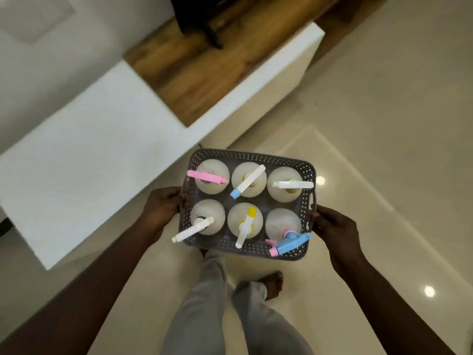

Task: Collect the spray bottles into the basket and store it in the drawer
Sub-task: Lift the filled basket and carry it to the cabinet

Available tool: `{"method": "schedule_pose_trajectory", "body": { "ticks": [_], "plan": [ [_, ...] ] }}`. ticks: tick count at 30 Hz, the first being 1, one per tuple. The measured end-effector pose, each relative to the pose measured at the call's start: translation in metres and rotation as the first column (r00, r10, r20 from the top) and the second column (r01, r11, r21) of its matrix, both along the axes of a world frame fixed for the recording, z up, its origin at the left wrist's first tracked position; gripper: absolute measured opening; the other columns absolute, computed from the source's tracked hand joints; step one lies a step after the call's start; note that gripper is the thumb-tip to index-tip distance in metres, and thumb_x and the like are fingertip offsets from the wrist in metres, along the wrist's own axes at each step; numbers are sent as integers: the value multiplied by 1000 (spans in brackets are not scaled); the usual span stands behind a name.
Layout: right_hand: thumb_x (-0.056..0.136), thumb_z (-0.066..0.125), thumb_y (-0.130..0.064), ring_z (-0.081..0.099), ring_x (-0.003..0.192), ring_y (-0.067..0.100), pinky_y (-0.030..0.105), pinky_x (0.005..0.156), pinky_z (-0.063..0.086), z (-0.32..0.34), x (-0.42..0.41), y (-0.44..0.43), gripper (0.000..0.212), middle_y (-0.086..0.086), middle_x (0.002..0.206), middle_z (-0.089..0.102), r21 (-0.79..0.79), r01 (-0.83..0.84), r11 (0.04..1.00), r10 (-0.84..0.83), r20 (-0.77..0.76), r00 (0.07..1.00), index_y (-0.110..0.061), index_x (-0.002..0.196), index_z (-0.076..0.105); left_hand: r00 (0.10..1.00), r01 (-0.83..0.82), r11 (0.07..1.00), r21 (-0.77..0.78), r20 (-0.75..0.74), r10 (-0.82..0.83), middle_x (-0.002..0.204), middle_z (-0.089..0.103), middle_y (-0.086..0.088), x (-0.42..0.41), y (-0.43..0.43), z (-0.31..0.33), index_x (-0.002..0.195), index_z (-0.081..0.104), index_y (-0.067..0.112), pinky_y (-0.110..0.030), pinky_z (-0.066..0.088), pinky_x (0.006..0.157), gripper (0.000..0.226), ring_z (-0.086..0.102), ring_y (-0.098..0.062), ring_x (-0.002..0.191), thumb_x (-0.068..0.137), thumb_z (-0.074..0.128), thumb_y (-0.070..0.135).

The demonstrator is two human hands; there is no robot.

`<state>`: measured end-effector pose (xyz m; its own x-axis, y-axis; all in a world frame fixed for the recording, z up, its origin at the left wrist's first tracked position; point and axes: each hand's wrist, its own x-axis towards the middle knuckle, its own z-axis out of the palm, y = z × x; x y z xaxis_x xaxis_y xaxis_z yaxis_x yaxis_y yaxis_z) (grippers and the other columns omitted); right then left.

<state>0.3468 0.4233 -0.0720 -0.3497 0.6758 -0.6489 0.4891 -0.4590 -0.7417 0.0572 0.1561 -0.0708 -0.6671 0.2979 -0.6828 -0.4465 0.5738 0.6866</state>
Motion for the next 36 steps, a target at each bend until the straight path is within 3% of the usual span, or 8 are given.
{"method": "schedule_pose_trajectory", "body": {
  "ticks": [5,11,15,22,26,30,33,36],
  "plan": [
    [99,71,-12,80,92,13,17,72,61,57,-70,-22,20,1,101,84,33,-193,981,194,-14,981,-25,109,82,974,-226,974,-12,22,226,94,79,-18,-16,-74,46,103,81,5,-46,59,93,28,71,-26,84,98,56,-5],
    [100,68,-11,80,97,18,34,86,61,108,-157,-62,21,3,105,83,16,-368,930,368,2,930,-16,116,80,886,-462,884,77,81,456,86,80,-10,-35,-150,93,94,81,11,-28,64,74,33,73,-17,73,99,54,-8],
    [100,68,-11,79,96,20,36,84,60,130,-214,-94,21,4,105,83,12,-477,879,477,8,879,-14,117,80,798,-601,796,75,115,592,84,79,-10,-48,-194,109,92,80,12,-34,61,82,33,69,-22,76,99,55,-8],
    [98,68,-2,76,92,25,34,81,59,133,-319,-138,21,11,100,82,1,-595,804,595,9,804,-18,103,80,684,-729,683,51,118,720,86,78,-14,-80,-256,108,80,83,16,-38,59,84,35,68,-23,74,95,61,-7],
    [100,64,1,72,93,26,38,88,62,117,-367,-153,22,9,97,81,2,-651,759,651,17,759,-13,109,78,646,-762,647,24,97,757,74,79,-3,-102,-272,92,70,84,20,-35,59,82,43,68,-21,72,92,62,-9],
    [101,61,3,69,101,32,51,100,58,100,-400,-164,27,24,115,76,-29,-679,734,679,27,733,3,125,73,588,-808,590,4,77,805,79,76,-9,-119,-274,83,81,80,15,-37,58,84,31,68,-26,77,90,63,-10],
    [100,63,2,72,105,37,55,102,58,86,-423,-167,27,23,117,76,-59,-701,711,703,44,709,3,126,73,552,-833,553,-7,46,833,81,75,-10,-134,-274,75,88,78,10,-31,61,77,26,68,-25,76,91,62,-10],
    [101,63,1,73,108,41,56,103,57,69,-449,-167,27,23,116,77,-68,-727,684,730,61,681,3,125,73,523,-852,523,-4,32,852,90,74,-14,-154,-278,57,111,74,-2,-23,63,70,23,69,-21,74,93,62,-10]
  ]
}}
